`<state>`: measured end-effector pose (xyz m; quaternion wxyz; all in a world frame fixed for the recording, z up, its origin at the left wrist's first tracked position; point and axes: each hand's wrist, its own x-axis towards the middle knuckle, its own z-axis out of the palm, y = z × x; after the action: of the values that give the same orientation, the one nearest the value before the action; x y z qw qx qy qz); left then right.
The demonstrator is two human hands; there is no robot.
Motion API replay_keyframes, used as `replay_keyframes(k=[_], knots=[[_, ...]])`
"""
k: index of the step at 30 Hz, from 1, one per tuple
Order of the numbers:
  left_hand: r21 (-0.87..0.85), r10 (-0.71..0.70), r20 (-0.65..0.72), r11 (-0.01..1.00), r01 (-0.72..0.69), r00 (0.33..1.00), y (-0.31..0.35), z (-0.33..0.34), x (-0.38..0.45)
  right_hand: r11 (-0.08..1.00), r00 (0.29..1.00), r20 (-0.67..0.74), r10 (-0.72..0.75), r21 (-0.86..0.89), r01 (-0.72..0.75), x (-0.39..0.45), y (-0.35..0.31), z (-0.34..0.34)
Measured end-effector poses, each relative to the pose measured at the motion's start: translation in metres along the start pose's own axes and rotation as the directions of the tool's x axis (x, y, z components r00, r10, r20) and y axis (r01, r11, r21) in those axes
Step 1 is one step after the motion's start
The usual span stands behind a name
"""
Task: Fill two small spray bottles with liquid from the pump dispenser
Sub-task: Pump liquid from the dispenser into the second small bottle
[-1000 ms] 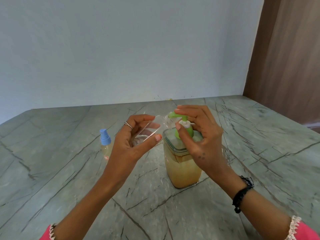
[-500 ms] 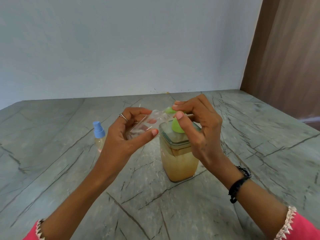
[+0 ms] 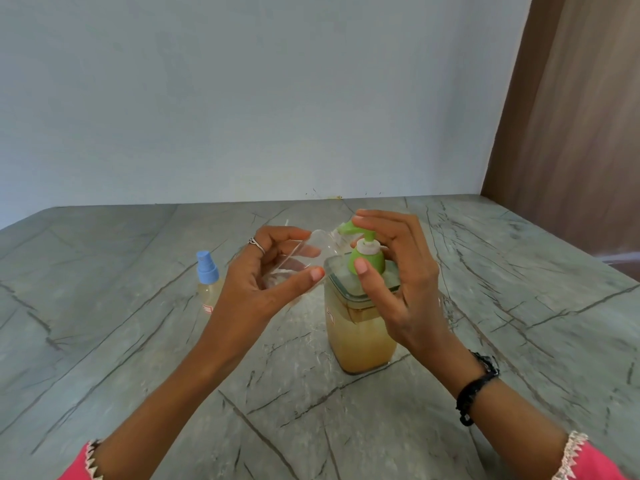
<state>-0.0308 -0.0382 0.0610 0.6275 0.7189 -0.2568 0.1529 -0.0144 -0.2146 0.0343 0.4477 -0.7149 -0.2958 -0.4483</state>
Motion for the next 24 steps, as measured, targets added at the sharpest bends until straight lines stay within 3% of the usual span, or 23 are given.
replay_keyframes(k=[14,24], knots=[[0.002,-0.014,-0.005,1.0,0.014,1.0,-0.002,0.0,-0.003,0.996,0.995,-0.104,0.001,-0.094,-0.011,0.01,-0.001,0.004],[-0.028,-0.001,-0.001,1.0,0.001,1.0,-0.001,0.0,0.0,0.996,0.999,-0.007,-0.053,-0.068,0.053,0.003,-0.002,0.0]])
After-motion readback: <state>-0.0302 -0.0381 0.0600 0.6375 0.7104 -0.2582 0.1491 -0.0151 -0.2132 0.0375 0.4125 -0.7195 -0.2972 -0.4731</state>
